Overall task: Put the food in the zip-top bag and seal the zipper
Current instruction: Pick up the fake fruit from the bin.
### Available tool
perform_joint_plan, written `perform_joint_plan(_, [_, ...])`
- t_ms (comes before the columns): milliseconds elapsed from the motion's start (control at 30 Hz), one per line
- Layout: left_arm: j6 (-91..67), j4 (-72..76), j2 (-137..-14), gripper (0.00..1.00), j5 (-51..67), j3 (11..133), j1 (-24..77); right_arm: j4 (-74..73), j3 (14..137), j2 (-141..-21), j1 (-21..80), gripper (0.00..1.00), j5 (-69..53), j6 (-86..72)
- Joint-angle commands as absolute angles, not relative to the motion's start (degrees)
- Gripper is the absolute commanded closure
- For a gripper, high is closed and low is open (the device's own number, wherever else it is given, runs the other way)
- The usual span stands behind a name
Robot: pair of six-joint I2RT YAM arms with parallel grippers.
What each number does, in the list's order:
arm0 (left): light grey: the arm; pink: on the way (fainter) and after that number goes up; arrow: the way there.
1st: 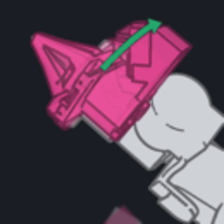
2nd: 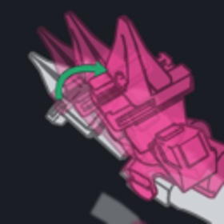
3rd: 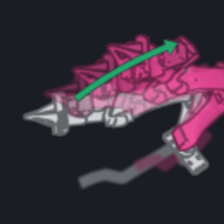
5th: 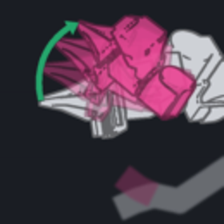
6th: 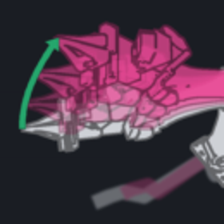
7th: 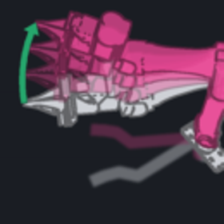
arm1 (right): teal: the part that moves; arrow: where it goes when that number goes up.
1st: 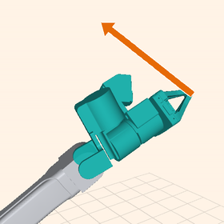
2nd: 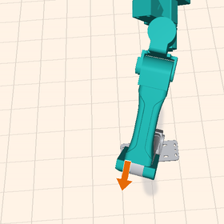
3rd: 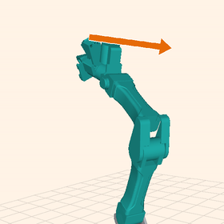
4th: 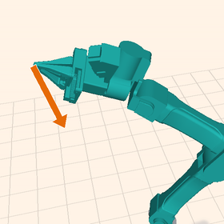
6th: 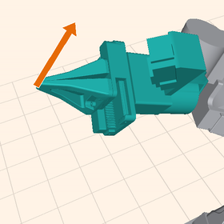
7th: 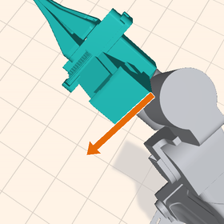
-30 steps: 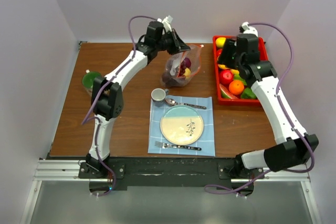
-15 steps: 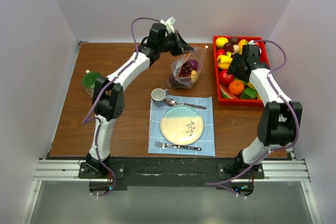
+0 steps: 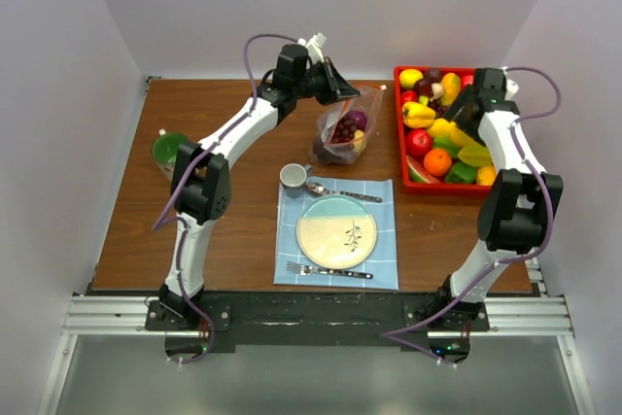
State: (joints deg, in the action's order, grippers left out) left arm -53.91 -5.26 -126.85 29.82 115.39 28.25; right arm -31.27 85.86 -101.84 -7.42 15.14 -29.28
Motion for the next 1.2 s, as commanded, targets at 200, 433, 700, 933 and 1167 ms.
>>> perform_joint_plan(200, [-56.4,-1.0,-130.1,1.0,32.3,119.0,27.8,-36.8,93.3,-102.3,-11.3,0.06,21.5,-38.8])
perform_joint_plan(433, [-57.2,1.3,-131.6,1.0,33.3,120.2,26.9,-37.4,98.8,-109.1,-12.5,0.06,20.1,-38.2])
perform_joint_plan(700, [-57.5,2.1,-131.7,1.0,33.8,119.7,26.1,-35.5,98.3,-113.5,-12.4,0.06,14.9,-36.9])
perform_joint_plan(933, [-57.7,2.2,-131.7,1.0,33.8,119.5,26.0,-34.4,96.1,-112.4,-11.9,0.06,13.4,-36.1])
perform_joint_plan(1167, [-57.7,2.6,-131.1,1.0,33.7,118.7,26.0,-33.1,94.1,-112.1,-9.9,0.09,12.0,-34.2])
